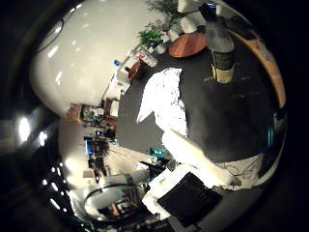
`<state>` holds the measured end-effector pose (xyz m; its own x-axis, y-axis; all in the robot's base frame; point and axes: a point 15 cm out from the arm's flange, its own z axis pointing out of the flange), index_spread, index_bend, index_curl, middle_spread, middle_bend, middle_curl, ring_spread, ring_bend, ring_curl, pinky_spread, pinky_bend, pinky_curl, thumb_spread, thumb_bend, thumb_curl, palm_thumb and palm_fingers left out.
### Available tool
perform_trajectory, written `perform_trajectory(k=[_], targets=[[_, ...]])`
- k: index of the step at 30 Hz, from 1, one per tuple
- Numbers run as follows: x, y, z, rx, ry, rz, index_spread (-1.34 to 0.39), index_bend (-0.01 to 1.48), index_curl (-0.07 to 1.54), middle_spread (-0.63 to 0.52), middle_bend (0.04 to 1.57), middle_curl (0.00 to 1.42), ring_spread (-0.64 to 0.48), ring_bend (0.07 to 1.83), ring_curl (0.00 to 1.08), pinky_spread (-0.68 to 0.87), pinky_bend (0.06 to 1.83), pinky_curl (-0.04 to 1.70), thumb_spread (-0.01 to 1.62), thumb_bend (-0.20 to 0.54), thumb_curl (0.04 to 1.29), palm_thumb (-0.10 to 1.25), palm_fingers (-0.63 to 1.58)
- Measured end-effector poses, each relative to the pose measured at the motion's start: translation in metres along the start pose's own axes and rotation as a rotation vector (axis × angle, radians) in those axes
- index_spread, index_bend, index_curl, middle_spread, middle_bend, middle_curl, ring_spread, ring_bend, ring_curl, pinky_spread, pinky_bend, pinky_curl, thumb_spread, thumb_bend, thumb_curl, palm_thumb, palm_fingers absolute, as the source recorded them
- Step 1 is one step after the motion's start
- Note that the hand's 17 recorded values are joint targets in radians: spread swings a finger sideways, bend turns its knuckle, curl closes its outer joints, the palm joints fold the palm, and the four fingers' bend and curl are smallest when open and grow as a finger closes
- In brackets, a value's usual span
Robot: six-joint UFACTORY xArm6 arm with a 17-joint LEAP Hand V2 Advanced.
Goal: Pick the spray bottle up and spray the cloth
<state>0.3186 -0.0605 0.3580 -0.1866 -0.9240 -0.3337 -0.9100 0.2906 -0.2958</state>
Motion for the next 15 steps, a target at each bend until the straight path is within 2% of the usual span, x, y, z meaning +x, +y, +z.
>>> perform_trajectory(k=[11, 15], targets=[[0.025, -0.028, -0.003, 0.176, -0.240, 0.145, -0.31, 0.14, 0.25, 0.02, 0.26, 0.37, 0.13, 0.34, 0.27, 0.36, 0.32, 0.32, 1.11, -0.021, 0.29, 0.59, 0.18], [0.041, -0.035, -0.012, 0.239, -0.275, 0.176, -0.30, 0.15, 0.24, 0.03, 0.27, 0.37, 0.13, 0.35, 0.26, 0.36, 0.33, 0.32, 1.11, -0.021, 0.29, 0.59, 0.17]])
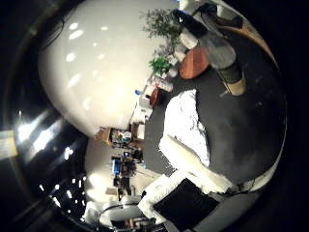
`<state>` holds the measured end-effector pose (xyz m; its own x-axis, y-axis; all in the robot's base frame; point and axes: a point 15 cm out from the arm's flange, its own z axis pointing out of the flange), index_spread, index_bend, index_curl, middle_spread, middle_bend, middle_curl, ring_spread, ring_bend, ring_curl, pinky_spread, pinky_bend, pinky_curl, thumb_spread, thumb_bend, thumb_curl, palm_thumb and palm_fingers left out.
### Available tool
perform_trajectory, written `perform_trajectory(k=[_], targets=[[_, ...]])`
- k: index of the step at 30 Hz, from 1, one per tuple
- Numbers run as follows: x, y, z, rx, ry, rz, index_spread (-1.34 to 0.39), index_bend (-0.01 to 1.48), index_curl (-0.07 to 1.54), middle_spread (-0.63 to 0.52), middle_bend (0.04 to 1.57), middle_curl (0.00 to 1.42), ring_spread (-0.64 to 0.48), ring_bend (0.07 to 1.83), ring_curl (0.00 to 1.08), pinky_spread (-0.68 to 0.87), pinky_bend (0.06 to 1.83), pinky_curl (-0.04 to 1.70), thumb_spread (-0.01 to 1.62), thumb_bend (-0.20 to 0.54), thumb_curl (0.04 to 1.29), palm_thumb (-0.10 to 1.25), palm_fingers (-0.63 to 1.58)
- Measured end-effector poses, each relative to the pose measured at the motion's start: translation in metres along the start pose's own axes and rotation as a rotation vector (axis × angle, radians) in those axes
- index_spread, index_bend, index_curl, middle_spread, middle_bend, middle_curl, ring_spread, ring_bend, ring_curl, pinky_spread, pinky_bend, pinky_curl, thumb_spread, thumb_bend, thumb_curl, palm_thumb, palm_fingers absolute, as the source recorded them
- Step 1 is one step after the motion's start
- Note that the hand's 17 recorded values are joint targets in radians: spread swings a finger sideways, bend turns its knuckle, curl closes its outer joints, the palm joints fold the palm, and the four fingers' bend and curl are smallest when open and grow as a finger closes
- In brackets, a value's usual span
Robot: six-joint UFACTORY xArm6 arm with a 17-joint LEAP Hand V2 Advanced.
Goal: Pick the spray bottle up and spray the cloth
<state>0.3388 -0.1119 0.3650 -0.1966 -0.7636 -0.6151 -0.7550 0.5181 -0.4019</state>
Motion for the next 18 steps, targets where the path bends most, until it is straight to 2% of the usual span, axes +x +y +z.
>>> perform_trajectory(k=[10, 18], targets=[[0.027, -0.014, -0.003, 0.022, -0.063, 0.096, -0.29, 0.15, 0.25, 0.04, 0.28, 0.36, 0.13, 0.37, 0.26, 0.36, 0.34, 0.32, 1.10, -0.024, 0.28, 0.54, 0.16], [0.041, -0.030, -0.003, 0.008, -0.074, 0.104, -0.28, 0.15, 0.25, 0.05, 0.29, 0.36, 0.14, 0.37, 0.26, 0.36, 0.35, 0.32, 1.10, -0.022, 0.27, 0.52, 0.15]])
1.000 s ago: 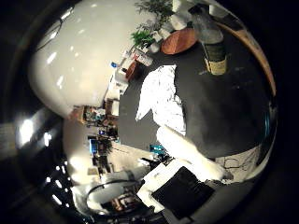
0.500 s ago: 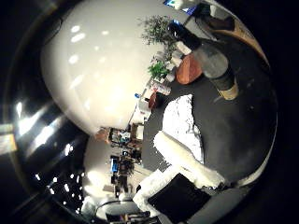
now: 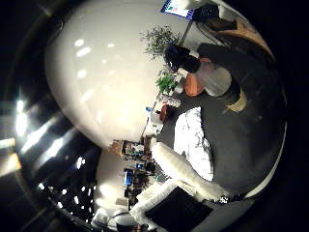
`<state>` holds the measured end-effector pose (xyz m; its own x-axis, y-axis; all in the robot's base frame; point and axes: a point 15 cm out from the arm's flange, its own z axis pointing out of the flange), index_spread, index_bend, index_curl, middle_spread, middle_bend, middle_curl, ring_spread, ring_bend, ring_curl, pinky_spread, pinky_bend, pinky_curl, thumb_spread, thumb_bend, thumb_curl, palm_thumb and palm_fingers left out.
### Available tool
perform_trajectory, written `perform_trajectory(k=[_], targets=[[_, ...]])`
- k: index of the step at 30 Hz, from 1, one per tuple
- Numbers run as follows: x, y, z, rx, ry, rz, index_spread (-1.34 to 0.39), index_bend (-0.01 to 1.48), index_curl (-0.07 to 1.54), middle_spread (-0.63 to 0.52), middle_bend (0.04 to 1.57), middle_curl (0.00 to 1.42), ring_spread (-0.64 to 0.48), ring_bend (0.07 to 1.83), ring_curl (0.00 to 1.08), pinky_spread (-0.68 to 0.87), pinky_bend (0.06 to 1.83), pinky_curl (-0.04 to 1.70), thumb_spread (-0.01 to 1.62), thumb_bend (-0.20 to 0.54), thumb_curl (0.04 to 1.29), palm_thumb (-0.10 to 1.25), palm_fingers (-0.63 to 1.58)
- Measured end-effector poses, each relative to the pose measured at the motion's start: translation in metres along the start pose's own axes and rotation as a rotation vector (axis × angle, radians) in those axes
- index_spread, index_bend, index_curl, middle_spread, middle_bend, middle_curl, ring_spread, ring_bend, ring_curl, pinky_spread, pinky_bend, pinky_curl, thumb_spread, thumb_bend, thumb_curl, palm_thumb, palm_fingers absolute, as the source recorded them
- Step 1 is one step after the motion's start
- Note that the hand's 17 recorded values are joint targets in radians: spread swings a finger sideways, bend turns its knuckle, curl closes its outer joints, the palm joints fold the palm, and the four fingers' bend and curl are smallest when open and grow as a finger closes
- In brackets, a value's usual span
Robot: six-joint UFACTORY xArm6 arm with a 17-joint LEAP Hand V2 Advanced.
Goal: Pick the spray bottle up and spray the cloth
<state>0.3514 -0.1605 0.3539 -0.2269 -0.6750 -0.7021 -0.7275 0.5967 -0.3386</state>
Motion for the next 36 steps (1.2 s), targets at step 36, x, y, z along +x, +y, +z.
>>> perform_trajectory(k=[36], targets=[[-0.015, -0.038, 0.050, -0.217, -0.215, 0.006, -0.27, 0.15, 0.27, 0.09, 0.23, 0.35, 0.16, 0.24, 0.25, 0.34, 0.28, 0.32, 1.08, -0.023, 0.28, 0.53, 0.08]])
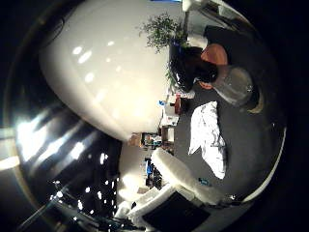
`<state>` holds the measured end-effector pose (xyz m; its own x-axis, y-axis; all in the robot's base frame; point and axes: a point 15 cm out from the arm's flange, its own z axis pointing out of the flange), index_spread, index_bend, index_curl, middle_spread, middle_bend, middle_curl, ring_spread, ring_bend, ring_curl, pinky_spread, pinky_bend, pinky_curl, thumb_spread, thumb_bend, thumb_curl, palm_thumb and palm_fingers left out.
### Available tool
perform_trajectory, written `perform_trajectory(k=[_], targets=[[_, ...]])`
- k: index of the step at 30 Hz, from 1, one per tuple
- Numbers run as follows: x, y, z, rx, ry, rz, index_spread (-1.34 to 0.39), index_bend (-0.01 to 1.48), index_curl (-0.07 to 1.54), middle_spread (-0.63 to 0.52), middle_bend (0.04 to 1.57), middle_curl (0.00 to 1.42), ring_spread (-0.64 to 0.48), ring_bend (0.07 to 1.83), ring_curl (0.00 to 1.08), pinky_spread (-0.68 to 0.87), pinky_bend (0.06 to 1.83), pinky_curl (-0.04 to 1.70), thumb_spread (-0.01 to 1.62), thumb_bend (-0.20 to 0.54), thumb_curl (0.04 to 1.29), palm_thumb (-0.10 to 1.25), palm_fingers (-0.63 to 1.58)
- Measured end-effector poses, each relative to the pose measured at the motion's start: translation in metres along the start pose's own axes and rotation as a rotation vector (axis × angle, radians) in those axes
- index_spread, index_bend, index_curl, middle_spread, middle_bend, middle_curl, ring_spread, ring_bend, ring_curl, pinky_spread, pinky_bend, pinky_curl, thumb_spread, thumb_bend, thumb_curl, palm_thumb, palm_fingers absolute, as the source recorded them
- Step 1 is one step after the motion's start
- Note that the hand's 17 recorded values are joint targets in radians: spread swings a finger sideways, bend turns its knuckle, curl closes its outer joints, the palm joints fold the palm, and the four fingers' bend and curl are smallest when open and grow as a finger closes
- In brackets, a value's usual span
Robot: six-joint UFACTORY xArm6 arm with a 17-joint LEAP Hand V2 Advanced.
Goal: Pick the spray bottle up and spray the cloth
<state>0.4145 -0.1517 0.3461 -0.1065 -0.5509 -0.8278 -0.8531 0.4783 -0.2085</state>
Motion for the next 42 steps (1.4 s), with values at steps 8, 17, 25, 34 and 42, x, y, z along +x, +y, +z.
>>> perform_trajectory(k=[8, 17, 25, 34, 42], targets=[[-0.008, -0.007, 0.027, -0.020, 0.022, -0.037, -0.27, 0.15, 0.27, 0.09, 0.23, 0.35, 0.16, 0.23, 0.26, 0.34, 0.28, 0.32, 1.08, -0.023, 0.28, 0.53, 0.09], [-0.012, -0.022, 0.031, -0.017, 0.032, -0.056, -0.27, 0.15, 0.27, 0.09, 0.23, 0.35, 0.16, 0.23, 0.26, 0.34, 0.27, 0.32, 1.08, -0.022, 0.28, 0.53, 0.09], [-0.004, -0.040, 0.016, 0.009, 0.038, -0.052, -0.27, 0.15, 0.26, 0.09, 0.23, 0.35, 0.16, 0.22, 0.26, 0.34, 0.27, 0.32, 1.08, -0.023, 0.28, 0.53, 0.09], [0.002, -0.051, 0.009, 0.017, 0.038, -0.047, -0.27, 0.15, 0.26, 0.09, 0.23, 0.35, 0.16, 0.22, 0.27, 0.35, 0.26, 0.32, 1.09, -0.022, 0.28, 0.53, 0.10], [0.010, -0.066, 0.007, 0.011, 0.031, -0.046, -0.27, 0.15, 0.26, 0.09, 0.23, 0.35, 0.16, 0.22, 0.27, 0.34, 0.26, 0.32, 1.08, -0.022, 0.28, 0.53, 0.11]])
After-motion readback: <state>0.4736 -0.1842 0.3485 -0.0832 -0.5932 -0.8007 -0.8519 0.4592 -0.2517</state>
